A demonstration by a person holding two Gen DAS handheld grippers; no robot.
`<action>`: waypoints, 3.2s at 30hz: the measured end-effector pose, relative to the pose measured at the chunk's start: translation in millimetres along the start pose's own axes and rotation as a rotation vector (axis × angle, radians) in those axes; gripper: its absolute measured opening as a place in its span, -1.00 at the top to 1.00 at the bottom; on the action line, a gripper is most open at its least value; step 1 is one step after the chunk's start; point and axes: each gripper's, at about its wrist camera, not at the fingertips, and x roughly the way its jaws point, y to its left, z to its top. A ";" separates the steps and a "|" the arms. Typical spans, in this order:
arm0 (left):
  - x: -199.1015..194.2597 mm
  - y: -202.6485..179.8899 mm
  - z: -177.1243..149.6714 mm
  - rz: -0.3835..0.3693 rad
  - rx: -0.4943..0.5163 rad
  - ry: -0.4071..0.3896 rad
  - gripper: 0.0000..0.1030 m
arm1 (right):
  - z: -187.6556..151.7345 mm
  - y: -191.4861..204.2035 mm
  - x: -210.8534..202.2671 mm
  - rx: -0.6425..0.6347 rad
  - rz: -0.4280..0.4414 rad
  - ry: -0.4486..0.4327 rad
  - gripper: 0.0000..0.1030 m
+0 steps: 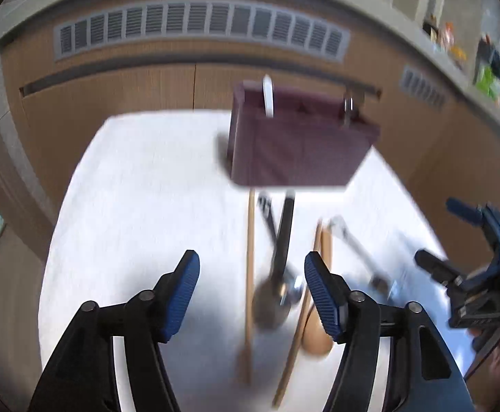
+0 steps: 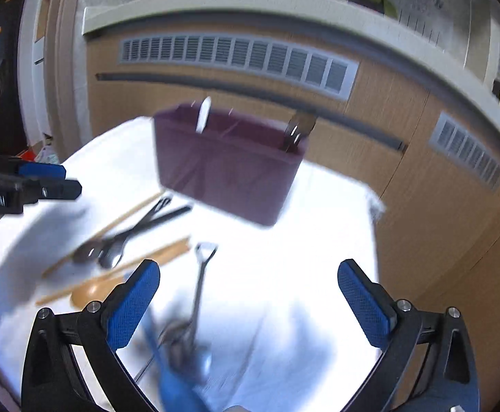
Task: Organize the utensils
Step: 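Grasp the grey-blue spoon with the right tool while the left tool grasps a black-handled metal spoon, then lift both spoons over the maroon caddy and open both tools to drop them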
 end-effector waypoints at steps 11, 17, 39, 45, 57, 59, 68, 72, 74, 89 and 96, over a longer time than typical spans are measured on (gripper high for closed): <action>9.2 8.3 -45.4 -0.009 -0.041 0.123 -0.26 | -25.6 41.3 27.9 -0.161 0.289 0.178 0.17; 14.3 12.3 -46.6 -0.010 -0.058 0.135 -0.26 | -23.0 43.6 45.0 -0.124 0.327 0.203 0.41; 78.5 -43.6 52.0 -0.071 0.213 0.239 0.58 | -22.6 -14.6 22.8 0.182 0.264 0.133 0.80; 108.4 -57.4 56.5 0.005 0.304 0.339 0.58 | -25.4 -19.5 16.4 0.211 0.269 0.102 0.80; 87.9 -55.2 38.2 -0.003 0.231 0.198 0.76 | -22.2 -16.9 19.7 0.240 0.288 0.089 0.80; 65.2 -50.8 31.4 -0.027 0.192 0.147 0.76 | -22.5 -16.3 14.9 0.234 0.279 0.081 0.80; -42.9 -31.8 7.3 -0.109 0.030 -0.109 0.76 | -18.7 -11.2 -13.9 0.225 0.280 0.042 0.80; -62.8 -28.8 10.6 -0.126 -0.001 -0.153 0.76 | -13.2 -7.3 -26.2 0.215 0.269 0.019 0.80; -65.6 -29.0 15.2 -0.113 -0.004 -0.190 0.76 | -9.8 -6.3 -32.7 0.212 0.267 0.001 0.80; -121.1 -62.1 168.5 -0.161 0.051 -0.624 0.76 | 146.7 -21.4 -125.9 0.033 0.074 -0.421 0.80; -82.4 -53.3 203.1 -0.101 -0.008 -0.664 0.76 | 181.6 -37.6 -94.3 0.064 0.033 -0.438 0.80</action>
